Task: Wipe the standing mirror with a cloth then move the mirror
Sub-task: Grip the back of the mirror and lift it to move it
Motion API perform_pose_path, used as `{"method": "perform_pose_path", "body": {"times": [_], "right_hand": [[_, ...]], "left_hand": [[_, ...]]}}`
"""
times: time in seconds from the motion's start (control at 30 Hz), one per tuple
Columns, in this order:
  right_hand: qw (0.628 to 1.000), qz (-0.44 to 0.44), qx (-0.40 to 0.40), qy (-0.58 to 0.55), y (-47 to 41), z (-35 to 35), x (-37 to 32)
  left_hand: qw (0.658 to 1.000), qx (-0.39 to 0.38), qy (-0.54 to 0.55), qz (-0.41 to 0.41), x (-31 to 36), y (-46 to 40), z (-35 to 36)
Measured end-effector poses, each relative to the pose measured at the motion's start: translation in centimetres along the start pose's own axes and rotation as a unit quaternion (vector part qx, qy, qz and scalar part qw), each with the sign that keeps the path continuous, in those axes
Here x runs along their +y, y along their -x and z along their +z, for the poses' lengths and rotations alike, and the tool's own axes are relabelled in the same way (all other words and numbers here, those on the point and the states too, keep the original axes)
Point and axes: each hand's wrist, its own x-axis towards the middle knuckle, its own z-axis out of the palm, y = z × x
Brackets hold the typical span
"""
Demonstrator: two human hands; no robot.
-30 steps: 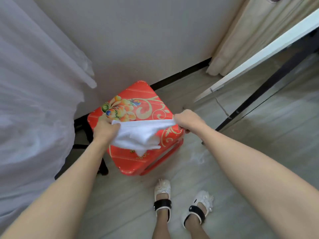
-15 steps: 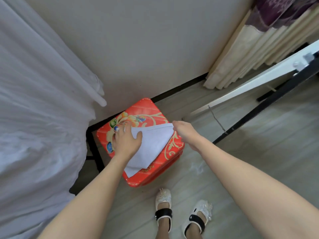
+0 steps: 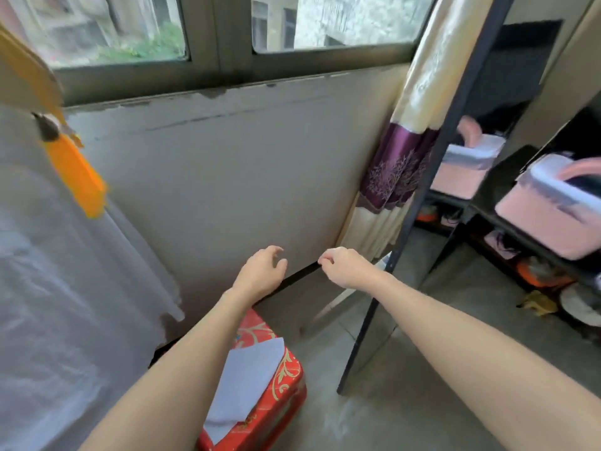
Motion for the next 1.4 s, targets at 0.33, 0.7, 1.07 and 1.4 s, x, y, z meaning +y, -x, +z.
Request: {"method": "perform_pose_path", "body": {"times": [0.33,0.7,1.07,1.4], "right_hand": [[0.832,-0.181,0.367,0.374,6.7,-18.6,-3.9],[0.724,-0.113,0.447,0.513,10.4,-27.3,-4.0],[0.641,-0.014,0.602,0.477,8.5,-32.3,-6.1],[0.592,-0.063,0.701,0.393,10.6,-33.2,-3.0]], "left_hand": [[0.985,0.104,0.019,0.137,14.5,0.5,-10.5],[0.963,0.157,0.089,0.201,25.0,1.5,-14.9],[0.939,0.174,0.127,0.27,31.1,-2.4,-18.6],[0.925,0.128,0.183,0.308,35.9,-4.5,-18.1]]}}
